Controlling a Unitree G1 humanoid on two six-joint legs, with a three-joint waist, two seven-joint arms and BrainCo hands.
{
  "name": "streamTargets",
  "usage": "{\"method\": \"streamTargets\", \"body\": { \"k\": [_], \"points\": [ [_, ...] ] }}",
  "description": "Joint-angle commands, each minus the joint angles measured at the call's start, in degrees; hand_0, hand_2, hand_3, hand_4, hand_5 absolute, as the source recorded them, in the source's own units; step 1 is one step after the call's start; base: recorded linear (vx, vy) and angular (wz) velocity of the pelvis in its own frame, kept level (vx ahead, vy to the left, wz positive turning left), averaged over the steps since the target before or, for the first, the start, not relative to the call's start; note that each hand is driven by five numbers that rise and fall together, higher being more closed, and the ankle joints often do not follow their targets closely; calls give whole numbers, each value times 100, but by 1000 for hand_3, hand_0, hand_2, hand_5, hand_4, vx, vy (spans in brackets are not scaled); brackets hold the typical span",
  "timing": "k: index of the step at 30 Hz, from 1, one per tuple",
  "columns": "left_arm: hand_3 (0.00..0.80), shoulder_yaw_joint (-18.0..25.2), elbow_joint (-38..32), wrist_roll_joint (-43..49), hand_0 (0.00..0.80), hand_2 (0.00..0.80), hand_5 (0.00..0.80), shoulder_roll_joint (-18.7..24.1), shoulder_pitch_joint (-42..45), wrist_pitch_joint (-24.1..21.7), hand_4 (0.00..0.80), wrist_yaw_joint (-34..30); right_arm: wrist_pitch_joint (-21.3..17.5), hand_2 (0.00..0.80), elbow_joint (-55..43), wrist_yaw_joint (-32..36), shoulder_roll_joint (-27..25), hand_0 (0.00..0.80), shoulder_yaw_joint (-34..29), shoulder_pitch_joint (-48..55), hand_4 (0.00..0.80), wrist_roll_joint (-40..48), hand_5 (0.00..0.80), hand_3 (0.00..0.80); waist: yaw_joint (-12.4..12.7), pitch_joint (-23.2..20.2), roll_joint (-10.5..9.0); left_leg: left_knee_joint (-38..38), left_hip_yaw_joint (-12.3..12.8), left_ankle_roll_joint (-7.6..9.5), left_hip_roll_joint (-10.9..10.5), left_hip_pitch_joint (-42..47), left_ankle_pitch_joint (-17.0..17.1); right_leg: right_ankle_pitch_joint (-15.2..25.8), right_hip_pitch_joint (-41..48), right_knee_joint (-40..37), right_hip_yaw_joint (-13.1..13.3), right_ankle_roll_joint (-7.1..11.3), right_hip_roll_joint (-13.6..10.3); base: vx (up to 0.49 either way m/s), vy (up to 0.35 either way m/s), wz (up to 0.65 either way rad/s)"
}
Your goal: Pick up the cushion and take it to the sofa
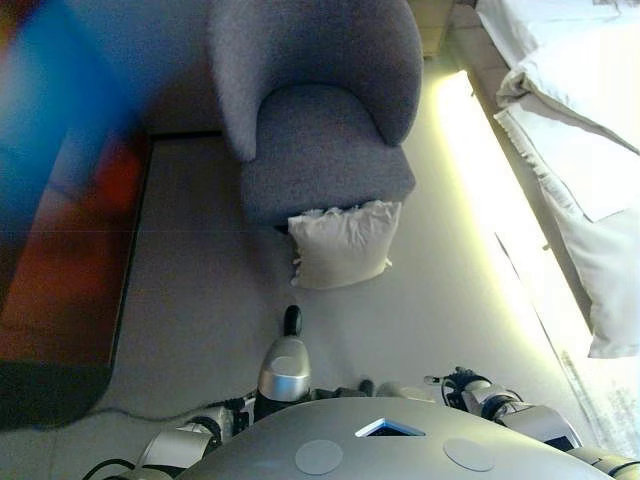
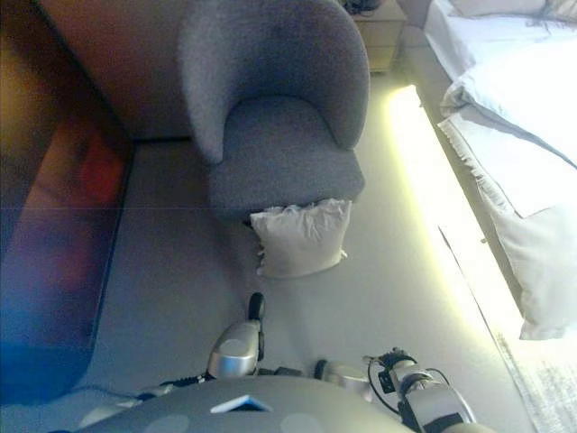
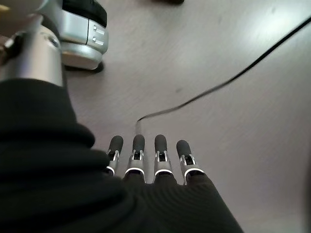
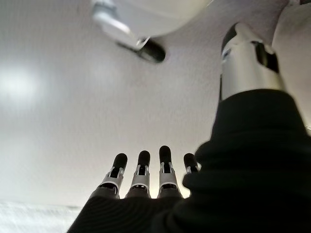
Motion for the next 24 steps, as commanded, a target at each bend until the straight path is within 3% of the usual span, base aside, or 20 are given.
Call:
{"method": "streamTargets", "body": {
  "k": [1,4,6,7,9,12,13,15,17,21,24],
  "points": [
    [0,-100,71,90,0,0,0,254,88,-23,0,-41,54,0,-113,-67,-78,0,-96,74,0,-66,0,0,-63,-346,-312,-104,-105,432,-151,-890,313,156,1203,469,-453,181,-36,369,218,-53],
    [0,-151,-7,108,0,0,0,403,-30,-5,0,-54,-14,0,-221,-180,4,0,-139,114,0,-92,0,0,-67,-502,-430,-47,-84,738,-361,-729,70,1359,791,1716,-604,605,-186,375,193,-29],
    [0,-164,-52,142,0,0,0,500,-118,7,0,-5,-42,0,-317,-231,-2,0,-130,104,0,-91,0,0,-203,-488,-380,-84,-185,845,-481,-377,-139,1776,28,2690,-740,638,-246,412,153,9],
    [0,-179,-89,76,0,0,0,534,-157,33,0,24,-41,0,-349,-240,-11,0,-100,84,0,-28,0,0,-280,-464,-347,-135,-265,875,-508,-203,-214,1786,-365,2910,-790,622,-232,368,89,19],
    [0,-250,-125,-60,0,0,0,607,-296,89,0,-38,-52,0,-393,-278,-55,0,-65,27,0,101,0,0,-388,-403,-284,-175,-356,885,-538,-3,-283,1565,-883,2611,-1039,547,-18,277,25,10],
    [0,-208,-130,-151,0,0,0,591,-483,198,0,-19,-65,0,-435,-393,-94,0,-83,-63,0,-25,0,0,-537,-267,-197,-264,-505,812,-566,474,-470,1315,-1541,1896,-1756,366,-423,239,-72,8],
    [0,-221,-118,-164,0,0,0,571,-521,227,0,6,-87,0,-446,-449,-103,0,-64,-67,0,1,0,0,-635,-205,-203,-331,-597,771,-573,666,-547,1379,-1694,1580,-1783,335,-526,237,-156,5],
    [0,-244,-87,-128,0,0,0,549,-564,231,0,15,-117,0,-498,-482,-124,0,-67,-47,0,147,0,0,-790,-118,-215,-381,-694,681,-513,855,-646,1487,-1772,987,-1637,331,-707,241,-192,38],
    [0,-286,-65,-203,0,0,0,525,-559,205,0,44,-121,0,-539,-430,-146,0,-96,-23,0,154,0,0,-923,-90,-289,-378,-821,564,-440,971,-770,1773,-1751,230,-1332,426,-920,264,-236,53],
    [0,-237,24,-273,0,0,0,494,-446,134,0,133,-203,0,-485,-351,-118,0,-133,63,0,-48,0,0,-1038,-111,-370,-437,-1042,429,-302,1247,-988,2023,-1616,-601,-1038,600,-980,296,-231,28],
    [0,-159,83,-221,0,0,0,510,-379,91,0,250,-219,0,-463,-273,-59,0,-78,108,0,-201,0,0,-1073,-154,-435,-461,-1130,330,-104,1418,-1132,2087,-1600,-703,-895,677,-995,267,-312,33]
  ]
}}
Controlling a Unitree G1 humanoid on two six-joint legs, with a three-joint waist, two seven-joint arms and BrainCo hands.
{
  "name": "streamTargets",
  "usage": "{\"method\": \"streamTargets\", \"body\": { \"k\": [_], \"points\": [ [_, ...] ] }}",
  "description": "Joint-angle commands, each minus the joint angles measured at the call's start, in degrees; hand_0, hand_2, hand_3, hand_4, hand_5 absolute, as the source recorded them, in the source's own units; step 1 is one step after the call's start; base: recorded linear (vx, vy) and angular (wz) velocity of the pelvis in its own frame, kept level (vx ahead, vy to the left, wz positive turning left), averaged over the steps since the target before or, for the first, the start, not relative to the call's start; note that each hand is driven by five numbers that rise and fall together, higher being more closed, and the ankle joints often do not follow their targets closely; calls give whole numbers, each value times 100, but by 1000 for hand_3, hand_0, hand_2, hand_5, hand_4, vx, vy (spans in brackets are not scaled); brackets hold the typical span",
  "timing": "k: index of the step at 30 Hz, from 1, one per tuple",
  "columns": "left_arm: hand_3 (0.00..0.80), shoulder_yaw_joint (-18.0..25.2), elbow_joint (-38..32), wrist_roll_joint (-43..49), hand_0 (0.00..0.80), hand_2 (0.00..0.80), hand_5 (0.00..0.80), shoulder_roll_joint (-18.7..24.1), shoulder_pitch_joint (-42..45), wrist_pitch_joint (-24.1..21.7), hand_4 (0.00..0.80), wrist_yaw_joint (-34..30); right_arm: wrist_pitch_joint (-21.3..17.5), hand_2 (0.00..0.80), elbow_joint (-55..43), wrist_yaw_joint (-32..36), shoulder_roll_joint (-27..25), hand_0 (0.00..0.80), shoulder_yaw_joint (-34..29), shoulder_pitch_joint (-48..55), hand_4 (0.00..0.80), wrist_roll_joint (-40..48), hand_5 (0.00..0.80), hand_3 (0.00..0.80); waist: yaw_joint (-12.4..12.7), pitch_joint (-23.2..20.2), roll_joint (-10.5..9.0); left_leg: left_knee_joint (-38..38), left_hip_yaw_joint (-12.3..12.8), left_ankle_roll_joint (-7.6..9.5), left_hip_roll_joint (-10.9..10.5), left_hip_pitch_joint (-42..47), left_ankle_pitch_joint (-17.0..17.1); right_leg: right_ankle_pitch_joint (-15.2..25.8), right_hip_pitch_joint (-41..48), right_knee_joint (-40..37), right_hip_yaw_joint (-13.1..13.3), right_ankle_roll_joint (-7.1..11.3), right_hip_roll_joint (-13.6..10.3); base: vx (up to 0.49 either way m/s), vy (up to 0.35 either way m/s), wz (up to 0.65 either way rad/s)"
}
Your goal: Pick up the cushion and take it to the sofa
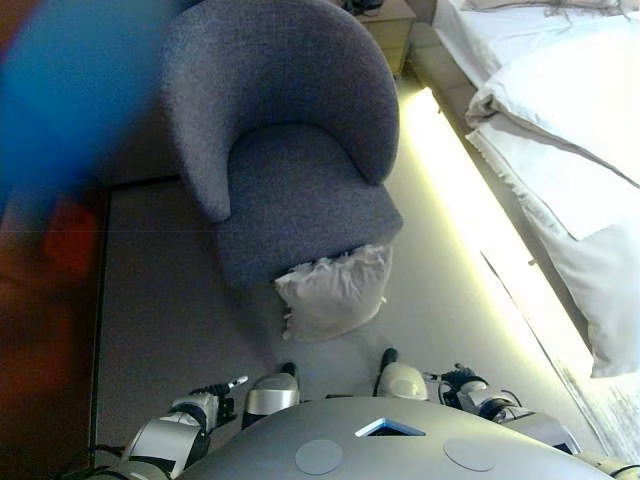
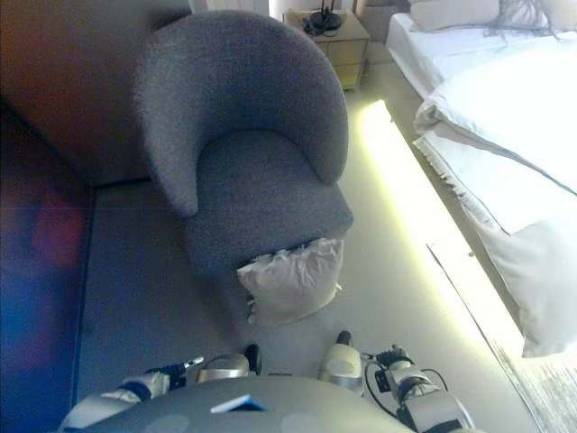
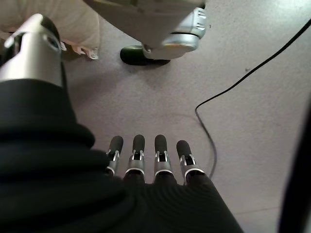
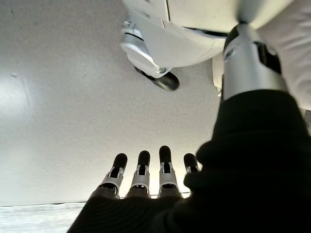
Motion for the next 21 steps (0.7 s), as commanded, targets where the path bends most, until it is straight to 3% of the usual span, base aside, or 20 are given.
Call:
{"method": "streamTargets", "body": {
  "k": [1,5,8,10,13,15,18,21],
  "points": [
    [0,146,217,-37,0,0,0,6,-375,-63,0,198,-61,0,23,15,-143,0,-17,-244,0,-113,0,0,-146,191,103,413,-412,123,339,-107,-529,25,-389,354,314,169,-169,203,-263,35],
    [0,229,150,123,0,0,0,-76,-331,-445,0,419,67,0,40,174,-173,0,41,-290,0,-134,0,0,-33,190,103,601,-388,-111,778,-227,-333,-359,-127,525,20,-2,23,197,-268,23],
    [0,45,29,301,0,0,0,-156,-443,-768,0,595,41,0,-48,34,-267,0,186,-410,0,-22,0,0,49,291,123,961,-306,-205,1019,-620,-145,-544,-87,658,-205,-154,74,22,-72,30],
    [0,-125,-103,120,0,0,0,-169,-601,-826,0,749,6,0,-136,-146,-371,0,217,-518,0,302,0,0,68,427,197,1155,-7,-374,1261,-1021,299,-627,-97,699,-446,-221,96,-87,54,49],
    [0,-189,-194,12,0,0,0,-195,-799,-914,0,893,-197,0,-246,-279,-476,0,219,-689,0,512,0,0,151,604,343,1000,166,-574,1444,-1425,789,-689,-136,684,-657,-212,95,-83,103,71],
    [0,-132,-224,-116,0,0,0,-193,-894,-993,0,1004,-394,0,-336,-403,-523,0,238,-840,0,607,0,0,206,730,409,858,227,-602,1496,-1618,915,-740,-175,666,-713,-195,64,-97,120,49],
    [0,-45,-173,-29,0,0,0,-153,-909,-1112,0,1027,-718,0,-401,-641,-526,0,194,-971,0,773,0,0,196,788,428,713,217,-511,1404,-1581,674,-786,-369,872,-731,-170,-93,31,139,39],
    [0,-131,-209,-74,0,0,0,-59,-981,-1281,0,1145,-1065,0,-567,-874,-525,0,154,-1090,0,1180,0,0,167,958,455,1050,-27,-528,1272,-1858,523,-882,-639,1236,-471,-137,-173,49,71,28]
  ]
}}
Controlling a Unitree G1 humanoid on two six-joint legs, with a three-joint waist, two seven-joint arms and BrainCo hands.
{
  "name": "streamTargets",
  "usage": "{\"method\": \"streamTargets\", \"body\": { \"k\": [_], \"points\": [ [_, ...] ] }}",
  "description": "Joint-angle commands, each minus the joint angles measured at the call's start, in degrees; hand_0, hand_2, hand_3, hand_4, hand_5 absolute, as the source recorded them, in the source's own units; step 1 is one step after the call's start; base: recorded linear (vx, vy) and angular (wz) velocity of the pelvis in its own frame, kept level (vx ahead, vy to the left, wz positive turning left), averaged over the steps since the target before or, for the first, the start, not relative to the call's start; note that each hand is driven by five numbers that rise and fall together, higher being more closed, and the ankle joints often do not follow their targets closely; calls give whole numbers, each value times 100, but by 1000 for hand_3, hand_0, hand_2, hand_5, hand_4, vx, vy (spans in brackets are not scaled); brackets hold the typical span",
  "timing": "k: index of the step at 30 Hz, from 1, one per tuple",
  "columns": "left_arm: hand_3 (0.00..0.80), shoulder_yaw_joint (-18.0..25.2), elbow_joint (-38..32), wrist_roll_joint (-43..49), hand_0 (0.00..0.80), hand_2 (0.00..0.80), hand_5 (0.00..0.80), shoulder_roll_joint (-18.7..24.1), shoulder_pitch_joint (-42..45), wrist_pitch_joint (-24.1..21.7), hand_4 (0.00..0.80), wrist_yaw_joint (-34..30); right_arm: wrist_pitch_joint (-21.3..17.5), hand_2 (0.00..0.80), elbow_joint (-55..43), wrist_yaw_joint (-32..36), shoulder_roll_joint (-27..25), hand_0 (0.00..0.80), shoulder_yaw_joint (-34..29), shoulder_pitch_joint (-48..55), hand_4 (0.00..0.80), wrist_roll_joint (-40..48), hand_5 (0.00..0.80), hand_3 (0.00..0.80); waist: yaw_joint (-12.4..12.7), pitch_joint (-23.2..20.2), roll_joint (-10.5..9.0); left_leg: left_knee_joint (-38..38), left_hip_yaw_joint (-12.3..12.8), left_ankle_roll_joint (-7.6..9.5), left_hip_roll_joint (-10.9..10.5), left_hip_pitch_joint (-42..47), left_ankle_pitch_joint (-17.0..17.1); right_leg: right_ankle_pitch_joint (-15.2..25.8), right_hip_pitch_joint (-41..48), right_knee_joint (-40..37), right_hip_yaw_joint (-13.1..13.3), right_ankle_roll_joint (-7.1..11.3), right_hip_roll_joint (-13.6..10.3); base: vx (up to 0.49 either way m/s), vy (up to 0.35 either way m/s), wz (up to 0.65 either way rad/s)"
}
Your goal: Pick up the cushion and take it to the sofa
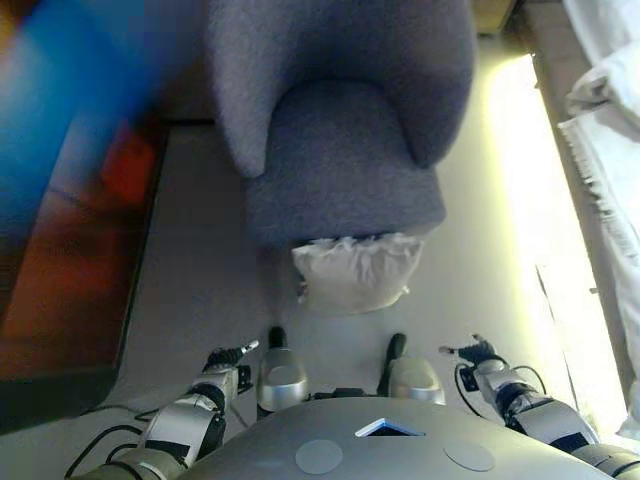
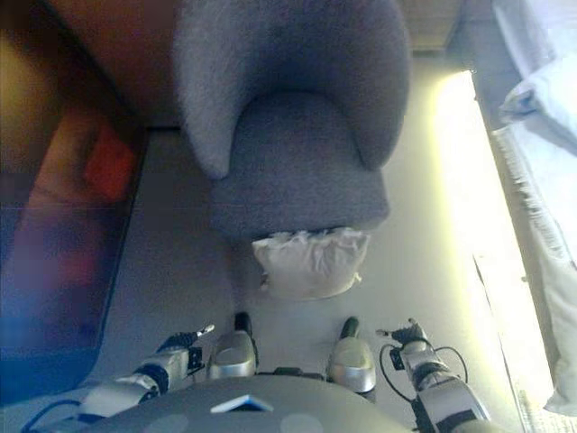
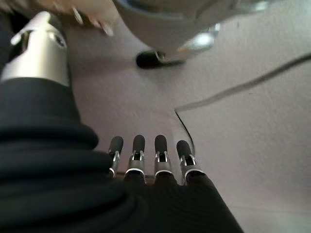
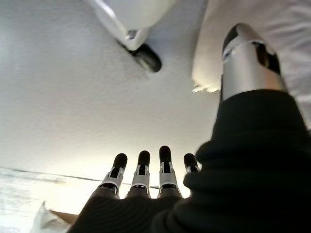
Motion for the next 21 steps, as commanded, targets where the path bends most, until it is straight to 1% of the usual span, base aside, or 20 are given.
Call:
{"method": "streamTargets", "body": {
  "k": [1,4,5,7,8,10,13,14,15,17,19,21],
  "points": [
    [0,-182,50,-129,0,0,0,123,-322,-338,0,353,-572,0,-298,-440,-133,0,-143,-529,0,559,0,0,89,289,105,239,-601,-84,456,-444,219,-418,-409,819,545,44,-110,12,-17,21],
    [0,-373,-99,-256,0,0,0,267,-728,-466,0,597,-799,0,-420,-598,-137,0,-139,-812,0,903,0,0,-41,584,99,503,-835,-20,337,-845,102,-373,-816,941,1106,150,-164,-88,-108,37],
    [0,-466,-186,-301,0,0,0,296,-942,-575,0,726,-877,0,-467,-679,-144,0,-74,-996,0,1024,0,0,-83,707,106,553,-853,-27,312,-1002,82,-303,-954,882,1179,159,-178,-244,-139,35],
    [0,-564,-342,-423,0,0,0,334,-1260,-788,0,840,-955,0,-535,-875,-154,0,-5,-1382,0,1099,0,0,-119,909,123,642,-767,-72,312,-1274,69,-114,-1203,767,1084,219,-296,-241,-117,11],
    [0,-629,-454,-484,0,0,0,347,-1433,-900,0,911,-975,0,-605,-1010,-163,0,25,-1609,0,1115,0,0,-144,1028,133,697,-734,-93,303,-1425,69,-7,-1372,722,1044,268,-358,-228,-93,-23],
    [0,-784,-635,-548,0,0,0,384,-1756,-1077,0,943,-948,0,-727,-1197,-211,0,69,-2012,0,1132,0,0,-196,1241,155,828,-712,-121,286,-1745,58,101,-1755,749,1053,326,-422,-236,-73,-50],
    [0,-1007,-899,-553,0,0,0,420,-2201,-1242,0,960,-941,0,-867,-1349,-384,0,65,-2496,0,1157,0,0,-276,1520,193,942,-651,-160,298,-2105,99,143,-2191,902,1020,355,-458,-172,-35,-46],
    [0,-977,-1001,-554,0,0,0,604,-2344,-1227,0,751,-932,0,-896,-1387,-536,0,38,-2668,0,1211,0,0,-315,1633,234,947,-605,-183,308,-2200,135,129,-2337,996,968,353,-468,-140,50,-15],
    [0,-989,-1017,-621,0,0,0,712,-2401,-1540,0,605,-933,0,-897,-1364,-653,0,5,-2762,0,1264,0,0,-321,1703,265,968,-530,-175,330,-2259,167,64,-2458,1194,900,335,-446,-107,69,-16],
    [0,-1105,-1168,-649,0,0,0,663,-2257,-2034,0,658,-1039,0,-1037,-1438,-734,0,-81,-2737,0,1346,0,0,-314,1774,293,1039,-479,-159,354,-2471,179,26,-2793,1411,869,321,-409,-66,-7,-31],
    [0,-1246,-1412,-418,0,0,0,511,-2138,-2350,0,891,-1193,0,-1189,-1592,-674,0,-159,-2647,0,1367,0,0,-331,1774,297,1072,-511,-181,391,-2803,203,45,-3144,1446,888,301,-345,-54,-120,-39],
    [0,-1348,-1664,-158,0,0,0,417,-2122,-2573,0,1092,-1343,0,-1356,-1709,-653,0,-209,-2559,0,1382,0,0,-370,1774,308,1076,-537,-189,392,-3149,237,66,-3499,1458,919,263,-264,-40,-122,-36]
  ]
}}
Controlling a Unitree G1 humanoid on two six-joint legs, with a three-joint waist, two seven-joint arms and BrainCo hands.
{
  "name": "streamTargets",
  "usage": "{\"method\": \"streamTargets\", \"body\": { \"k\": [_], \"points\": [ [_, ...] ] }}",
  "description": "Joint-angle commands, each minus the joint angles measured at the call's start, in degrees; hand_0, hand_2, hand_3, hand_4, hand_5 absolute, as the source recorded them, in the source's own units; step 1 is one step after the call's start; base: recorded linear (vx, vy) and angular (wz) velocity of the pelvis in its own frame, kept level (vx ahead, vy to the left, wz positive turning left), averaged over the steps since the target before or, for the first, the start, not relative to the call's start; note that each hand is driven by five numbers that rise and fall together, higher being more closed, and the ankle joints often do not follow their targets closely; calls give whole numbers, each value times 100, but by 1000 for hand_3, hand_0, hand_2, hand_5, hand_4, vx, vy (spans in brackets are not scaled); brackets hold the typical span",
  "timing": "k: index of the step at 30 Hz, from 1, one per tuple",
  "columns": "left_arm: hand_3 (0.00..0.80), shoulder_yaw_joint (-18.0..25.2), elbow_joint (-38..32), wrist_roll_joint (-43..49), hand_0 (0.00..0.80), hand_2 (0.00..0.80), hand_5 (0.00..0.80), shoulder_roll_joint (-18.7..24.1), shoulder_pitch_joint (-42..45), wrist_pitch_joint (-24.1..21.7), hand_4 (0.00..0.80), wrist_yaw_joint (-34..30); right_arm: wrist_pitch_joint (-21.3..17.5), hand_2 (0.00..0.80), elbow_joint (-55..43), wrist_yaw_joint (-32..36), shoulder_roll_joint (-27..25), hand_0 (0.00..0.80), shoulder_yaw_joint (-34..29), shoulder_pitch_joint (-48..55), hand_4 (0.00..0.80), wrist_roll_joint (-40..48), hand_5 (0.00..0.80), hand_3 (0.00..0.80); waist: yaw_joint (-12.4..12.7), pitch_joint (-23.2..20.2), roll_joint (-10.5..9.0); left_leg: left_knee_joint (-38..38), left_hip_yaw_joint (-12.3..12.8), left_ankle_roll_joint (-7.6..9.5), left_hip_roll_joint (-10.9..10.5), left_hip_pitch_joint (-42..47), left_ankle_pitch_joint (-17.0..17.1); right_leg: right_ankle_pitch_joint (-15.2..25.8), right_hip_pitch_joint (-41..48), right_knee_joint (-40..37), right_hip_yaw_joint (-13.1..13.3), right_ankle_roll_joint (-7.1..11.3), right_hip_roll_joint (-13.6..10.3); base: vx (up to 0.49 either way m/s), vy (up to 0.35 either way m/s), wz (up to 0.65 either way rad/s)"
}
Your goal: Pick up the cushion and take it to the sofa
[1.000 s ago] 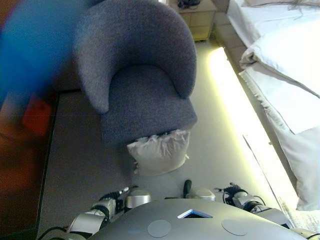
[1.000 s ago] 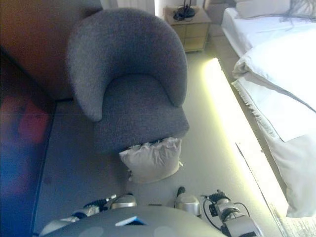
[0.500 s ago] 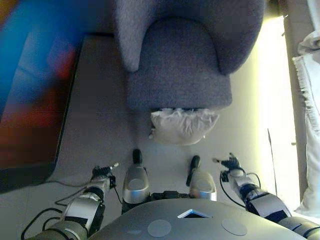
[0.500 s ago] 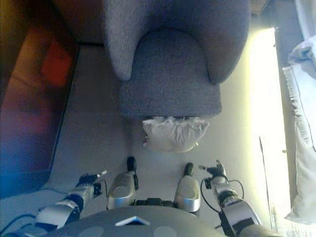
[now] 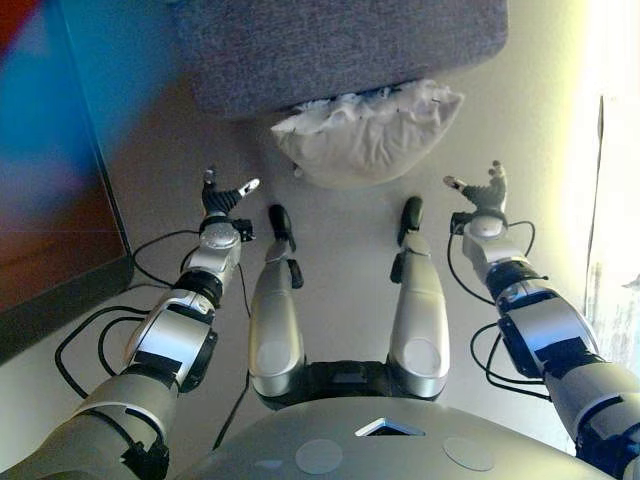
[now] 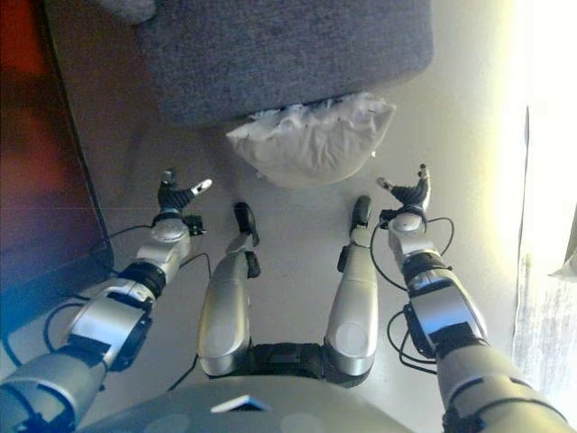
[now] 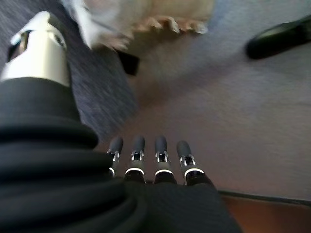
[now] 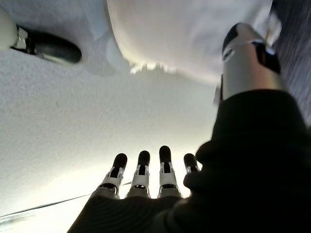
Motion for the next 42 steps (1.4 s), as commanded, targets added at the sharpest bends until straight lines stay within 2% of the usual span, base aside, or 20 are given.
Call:
{"method": "streamTargets", "body": {
  "k": [1,6,12,14,18,23,28,32,35,42],
  "points": [
    [0,-135,-385,433,0,0,0,-61,277,-507,0,377,-389,0,-402,-354,-123,0,-196,227,0,129,0,0,-30,2,-38,411,-420,-7,224,-1040,125,-163,-611,371,-24,109,-254,-20,-55,-21],
    [0,-244,-1033,172,0,0,0,-74,100,-519,0,361,-367,0,-962,-653,-334,0,-231,122,0,35,0,0,-147,2,126,425,-358,8,165,-1632,215,-117,-1391,506,130,22,-69,-8,12,-15],
    [0,-128,-1092,-298,0,0,0,-120,-285,-705,0,512,-711,0,-1277,-651,-496,0,-53,-381,0,-344,0,0,-213,2,214,550,-402,27,169,-2206,264,-73,-2097,677,286,-35,24,2,-19,-13],
    [0,-98,-1085,-473,0,0,0,-117,-414,-742,0,629,-701,0,-1403,-684,-529,0,69,-626,0,-405,0,0,-198,2,208,603,-458,11,170,-2406,254,-88,-2314,756,309,-42,36,6,-57,-4],
    [0,61,-1089,-935,0,0,0,-101,-722,-968,0,772,-798,0,-1536,-642,-556,0,297,-1150,0,-541,0,0,-145,2,157,621,-587,3,155,-2795,264,-68,-2698,788,314,-58,35,5,-61,0],
    [0,170,-1078,-1141,0,0,0,102,-1169,-1007,0,739,-1219,0,-1454,-320,-771,0,437,-1658,0,-443,0,0,-50,2,9,846,-782,0,125,-3330,240,-37,-3090,944,264,-38,0,-2,-106,9],
    [0,300,-1537,-1159,0,0,0,183,-1261,-984,0,952,-889,0,-2615,-296,-879,0,499,-1569,0,-585,0,0,-45,2,-202,866,-900,3,116,-3754,242,-63,-3388,980,206,-12,17,8,-55,20],
    [0,392,-1663,-1454,0,0,0,247,-1438,-919,0,724,-910,0,-2768,356,-1009,0,543,-1760,0,-424,0,0,9,2,-299,980,-1040,-6,101,-3990,211,-95,-3567,1088,176,15,-36,41,-23,9],
    [0,324,-1683,-1412,0,0,0,361,-1708,-736,0,541,-762,0,-2661,1289,-1058,0,711,-2106,0,-62,0,0,86,2,-359,1075,-1146,-22,76,-4184,208,-118,-3721,1217,169,39,-73,48,-25,8],
    [0,-43,-1737,-1815,0,0,0,685,-2358,-275,0,-495,-242,0,-2407,3398,-1158,0,1297,-2791,0,1650,0,0,196,2,-426,1217,-1313,-41,10,-4535,214,-109,-4030,1366,156,89,-156,25,-11,14]
  ]
}}
